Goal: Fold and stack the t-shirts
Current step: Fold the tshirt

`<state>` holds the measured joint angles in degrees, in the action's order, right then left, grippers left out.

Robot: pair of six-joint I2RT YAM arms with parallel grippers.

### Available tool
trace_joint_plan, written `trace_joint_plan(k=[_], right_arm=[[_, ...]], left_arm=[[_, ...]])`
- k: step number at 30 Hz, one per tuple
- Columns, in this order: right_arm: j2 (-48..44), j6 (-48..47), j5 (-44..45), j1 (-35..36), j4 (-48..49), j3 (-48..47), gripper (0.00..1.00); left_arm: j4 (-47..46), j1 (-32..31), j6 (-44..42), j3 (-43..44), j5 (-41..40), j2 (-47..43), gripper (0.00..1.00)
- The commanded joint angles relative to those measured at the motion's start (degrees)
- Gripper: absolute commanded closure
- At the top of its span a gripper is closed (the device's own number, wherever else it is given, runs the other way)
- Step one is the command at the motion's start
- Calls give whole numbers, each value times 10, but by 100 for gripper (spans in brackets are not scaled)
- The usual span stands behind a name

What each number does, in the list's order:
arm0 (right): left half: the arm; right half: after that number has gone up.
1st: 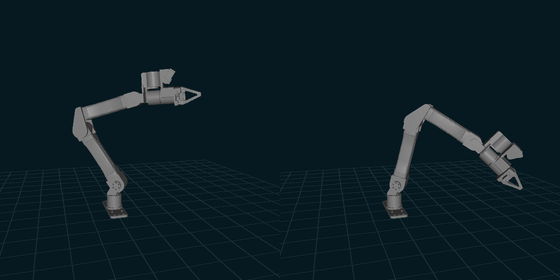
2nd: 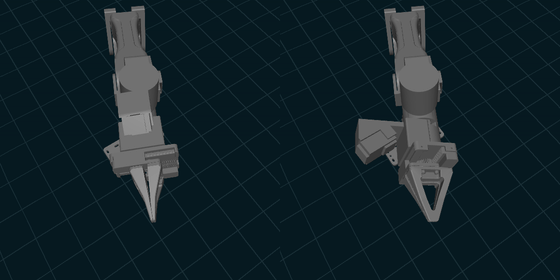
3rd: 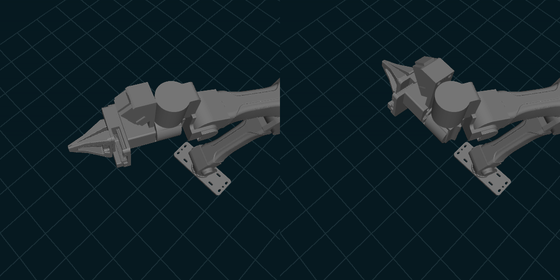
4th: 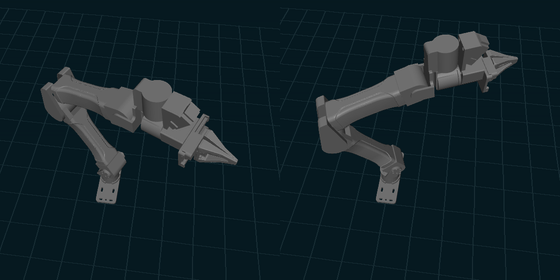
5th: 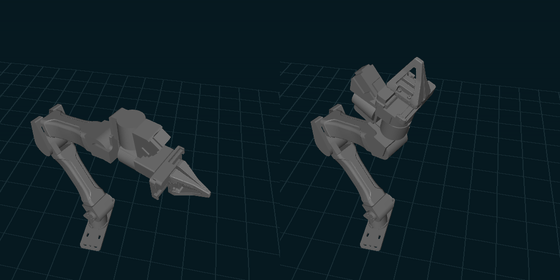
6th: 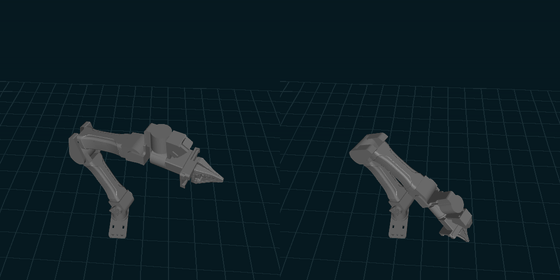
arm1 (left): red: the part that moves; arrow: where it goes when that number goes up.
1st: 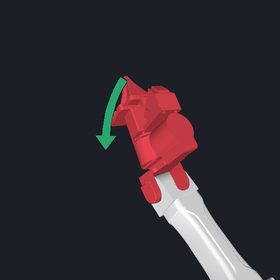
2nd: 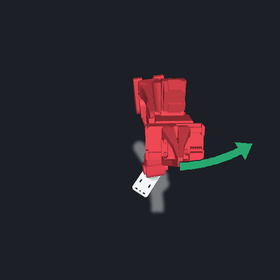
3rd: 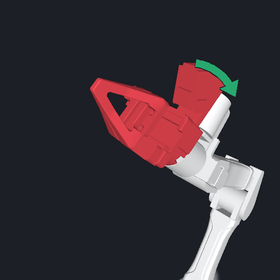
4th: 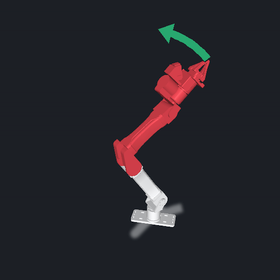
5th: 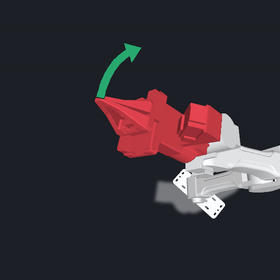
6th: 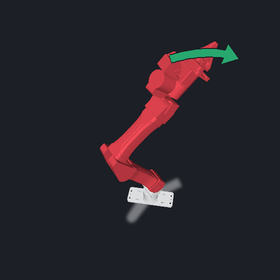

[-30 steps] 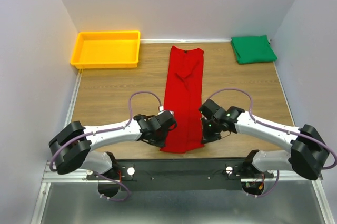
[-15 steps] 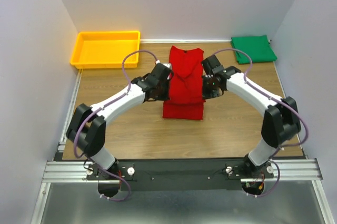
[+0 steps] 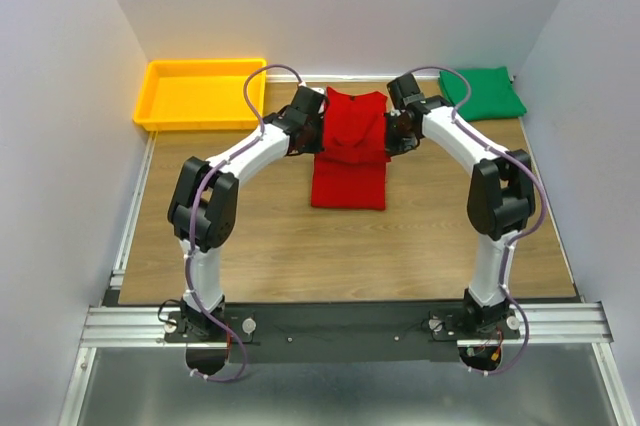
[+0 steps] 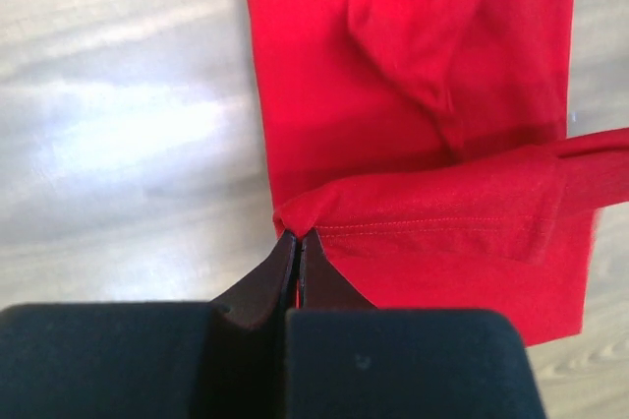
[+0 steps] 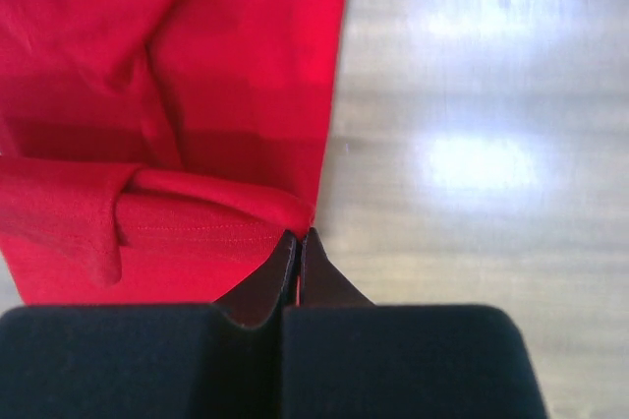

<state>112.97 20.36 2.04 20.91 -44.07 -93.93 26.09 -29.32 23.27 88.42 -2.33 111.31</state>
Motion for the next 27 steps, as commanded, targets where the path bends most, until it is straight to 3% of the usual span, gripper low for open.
trace_joint_plan(k=[1, 10, 27], right_arm=[[51, -24, -6, -15, -5, -57, 99], [105, -20, -7, -26, -1, -94, 99], [94, -9, 16, -32, 10, -66, 99]], left_arm=[[3, 23, -24, 38, -8, 26, 100], [-27, 34, -44, 74, 11, 84, 100], [-72, 37, -62, 71, 6, 111, 100]])
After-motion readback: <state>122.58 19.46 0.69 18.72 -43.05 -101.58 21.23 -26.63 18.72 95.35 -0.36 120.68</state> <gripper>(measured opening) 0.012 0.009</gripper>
